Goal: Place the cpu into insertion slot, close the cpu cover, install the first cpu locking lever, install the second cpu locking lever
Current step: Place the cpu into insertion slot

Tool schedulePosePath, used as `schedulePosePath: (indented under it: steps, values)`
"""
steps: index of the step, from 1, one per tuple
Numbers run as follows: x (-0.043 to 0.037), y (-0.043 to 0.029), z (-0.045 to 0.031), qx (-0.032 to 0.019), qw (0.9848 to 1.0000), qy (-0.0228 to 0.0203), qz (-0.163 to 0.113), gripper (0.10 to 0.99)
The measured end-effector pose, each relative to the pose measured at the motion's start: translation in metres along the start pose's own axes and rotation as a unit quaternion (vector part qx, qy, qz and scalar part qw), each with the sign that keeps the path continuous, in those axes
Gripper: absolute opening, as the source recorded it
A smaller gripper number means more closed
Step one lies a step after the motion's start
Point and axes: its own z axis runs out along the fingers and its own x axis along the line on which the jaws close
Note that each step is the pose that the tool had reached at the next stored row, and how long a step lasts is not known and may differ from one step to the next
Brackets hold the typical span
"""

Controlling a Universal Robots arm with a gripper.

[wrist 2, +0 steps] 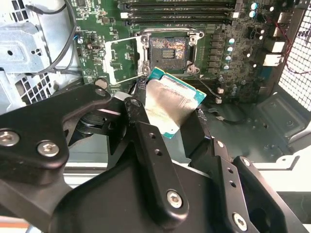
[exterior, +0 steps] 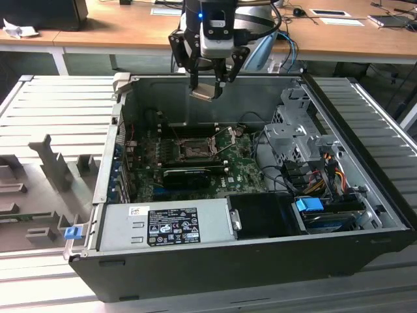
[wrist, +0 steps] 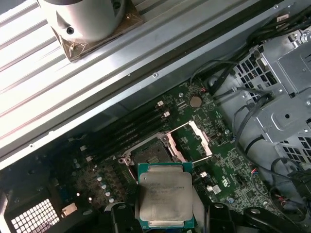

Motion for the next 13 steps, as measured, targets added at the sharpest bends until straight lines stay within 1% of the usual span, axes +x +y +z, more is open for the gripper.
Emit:
schedulePosePath:
  steps: [5, 13]
  values:
    - [0.0, 0.0, 0.0, -0.0003, 0.9999, -0.0013, 0.016, 0.529]
    - [0.0, 0.0, 0.0001, -0.0008, 0.9991, -0.0034, 0.042, 0.529]
